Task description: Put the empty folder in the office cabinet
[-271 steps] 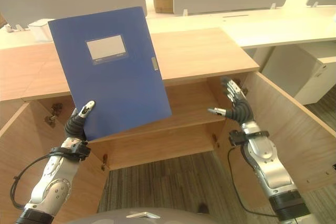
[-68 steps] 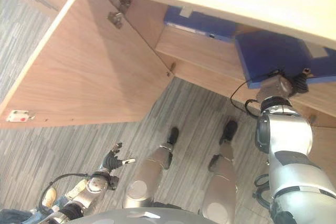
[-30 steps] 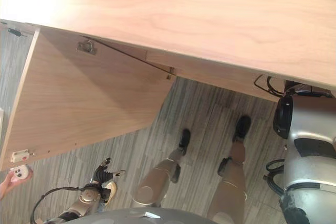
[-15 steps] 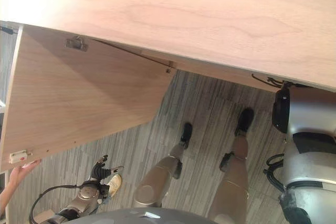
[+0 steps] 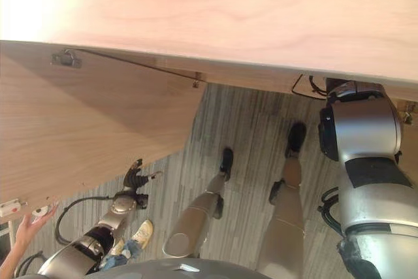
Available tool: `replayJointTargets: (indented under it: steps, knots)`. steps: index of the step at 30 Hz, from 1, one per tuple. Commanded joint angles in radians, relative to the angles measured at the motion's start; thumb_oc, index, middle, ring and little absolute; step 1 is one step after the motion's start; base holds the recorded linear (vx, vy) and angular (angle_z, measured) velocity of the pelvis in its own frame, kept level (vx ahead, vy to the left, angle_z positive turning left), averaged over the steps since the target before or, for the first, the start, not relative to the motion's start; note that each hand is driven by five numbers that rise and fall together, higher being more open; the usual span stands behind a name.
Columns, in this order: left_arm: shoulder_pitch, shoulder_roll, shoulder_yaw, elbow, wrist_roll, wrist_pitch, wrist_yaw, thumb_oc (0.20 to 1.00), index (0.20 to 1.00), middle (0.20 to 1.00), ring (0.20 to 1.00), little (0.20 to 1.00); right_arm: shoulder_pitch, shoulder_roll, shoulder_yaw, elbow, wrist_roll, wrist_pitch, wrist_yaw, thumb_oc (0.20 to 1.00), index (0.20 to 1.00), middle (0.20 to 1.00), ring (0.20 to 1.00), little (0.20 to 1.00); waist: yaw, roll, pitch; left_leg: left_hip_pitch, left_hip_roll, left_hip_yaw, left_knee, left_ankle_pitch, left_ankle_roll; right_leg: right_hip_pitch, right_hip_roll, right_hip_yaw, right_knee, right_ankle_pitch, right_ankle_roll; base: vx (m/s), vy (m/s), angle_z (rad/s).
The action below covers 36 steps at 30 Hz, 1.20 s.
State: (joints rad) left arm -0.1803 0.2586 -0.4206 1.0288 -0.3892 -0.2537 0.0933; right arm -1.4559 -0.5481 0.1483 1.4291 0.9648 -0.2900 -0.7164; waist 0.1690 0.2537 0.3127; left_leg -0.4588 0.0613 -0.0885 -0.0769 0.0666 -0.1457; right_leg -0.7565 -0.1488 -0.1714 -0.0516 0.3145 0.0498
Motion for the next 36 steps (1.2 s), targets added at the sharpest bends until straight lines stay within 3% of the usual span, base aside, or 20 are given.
replayJointTargets:
  steps: [1, 8, 15, 22, 29, 36]
  knots:
    - [0.010, 0.080, -0.015, 0.037, -0.042, 0.014, 0.003, 1.000, 1.000, 1.000, 1.000, 1.000, -0.099, -0.104, 0.130, 0.002, -0.044, 0.007, 0.082, 1.000, 1.000, 1.000, 1.000, 1.000, 0.059, 0.026, 0.041, 0.072, 0.044, 0.025, -0.010, -0.015, -0.016, -0.001, -0.021, -0.006, 0.187, -0.209, 0.077, 0.00, 0.000, 0.00]
    - [0.019, 0.081, -0.028, 0.013, -0.043, 0.013, 0.000, 1.000, 1.000, 1.000, 1.000, 1.000, -0.054, -0.105, 0.119, 0.026, -0.055, 0.024, 0.072, 1.000, 1.000, 1.000, 1.000, 1.000, 0.055, 0.023, 0.046, 0.093, 0.036, 0.036, -0.010, -0.017, -0.013, 0.042, -0.021, -0.014, 0.165, -0.207, 0.076, 0.00, 0.004, 0.01]
    - [-0.022, 0.062, -0.041, 0.037, -0.025, 0.013, 0.023, 1.000, 1.000, 1.000, 1.000, 1.000, 0.052, -0.017, 0.091, 0.014, -0.131, 0.023, 0.038, 1.000, 1.000, 1.000, 1.000, 1.000, 0.039, 0.000, 0.047, 0.123, 0.032, 0.052, -0.003, -0.031, -0.009, 0.089, -0.017, -0.012, 0.145, -0.205, 0.074, -0.03, 0.005, 0.01]
    - [-0.101, 0.032, -0.053, 0.079, 0.003, 0.007, 0.070, 1.000, 1.000, 1.000, 1.000, 1.000, 0.176, 0.131, 0.055, -0.005, -0.258, 0.020, -0.007, 1.000, 1.000, 1.000, 1.000, 1.000, 0.007, -0.043, 0.068, 0.108, 0.001, 0.062, 0.107, -0.102, 0.008, 0.133, -0.044, 0.010, 0.123, -0.171, 0.080, -0.08, 0.045, -0.01]
    - [-0.146, 0.024, -0.053, 0.096, 0.010, 0.004, 0.090, 1.000, 1.000, 1.000, 1.000, 1.000, 0.239, 0.190, 0.031, -0.011, -0.307, 0.026, -0.026, 1.000, 1.000, 1.000, 1.000, 1.000, -0.021, -0.072, 0.094, 0.083, -0.020, 0.072, 0.190, -0.150, 0.022, 0.136, -0.062, 0.033, 0.125, -0.141, 0.086, -0.07, 0.050, -0.02]
    - [-0.207, 0.014, -0.039, 0.143, 0.032, 0.004, 0.109, 1.000, 1.000, 1.000, 1.000, 1.000, 0.358, 0.251, 0.002, -0.022, -0.349, 0.038, -0.014, 1.000, 1.000, 1.000, 1.000, 1.000, -0.067, -0.120, 0.129, 0.071, -0.058, 0.089, 0.274, -0.202, 0.045, 0.135, -0.086, 0.054, 0.121, -0.094, 0.098, -0.07, 0.045, -0.05]
